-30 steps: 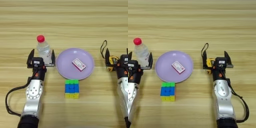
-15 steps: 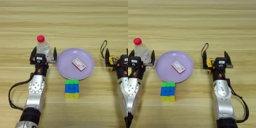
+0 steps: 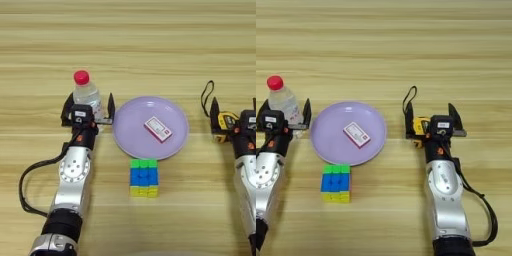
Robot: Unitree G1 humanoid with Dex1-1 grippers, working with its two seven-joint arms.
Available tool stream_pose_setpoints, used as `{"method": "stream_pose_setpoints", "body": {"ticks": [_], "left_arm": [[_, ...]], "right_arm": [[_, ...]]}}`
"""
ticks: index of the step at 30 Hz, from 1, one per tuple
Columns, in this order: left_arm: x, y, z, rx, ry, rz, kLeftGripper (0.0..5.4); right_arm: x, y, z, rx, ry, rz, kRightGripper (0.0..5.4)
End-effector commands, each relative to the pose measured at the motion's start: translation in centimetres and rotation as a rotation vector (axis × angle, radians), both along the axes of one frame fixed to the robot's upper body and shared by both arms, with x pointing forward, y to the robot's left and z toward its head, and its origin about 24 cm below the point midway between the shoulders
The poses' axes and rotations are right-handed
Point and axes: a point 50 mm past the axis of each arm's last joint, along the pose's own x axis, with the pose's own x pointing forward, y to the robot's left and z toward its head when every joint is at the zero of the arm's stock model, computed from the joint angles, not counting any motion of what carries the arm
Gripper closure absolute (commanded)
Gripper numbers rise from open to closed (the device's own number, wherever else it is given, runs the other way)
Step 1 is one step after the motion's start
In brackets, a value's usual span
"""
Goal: Move the objects on the table
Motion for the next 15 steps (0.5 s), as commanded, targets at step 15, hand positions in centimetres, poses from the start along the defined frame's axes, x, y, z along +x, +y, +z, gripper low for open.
{"method": "stream_pose_setpoints", "body": {"ticks": [15], "left_arm": [[0.57,0.56,-0.03,0.004,0.0,0.023,1.63]], "right_arm": [[-0.1,0.04,0.04,0.006,-0.005,-0.013,0.0]]}}
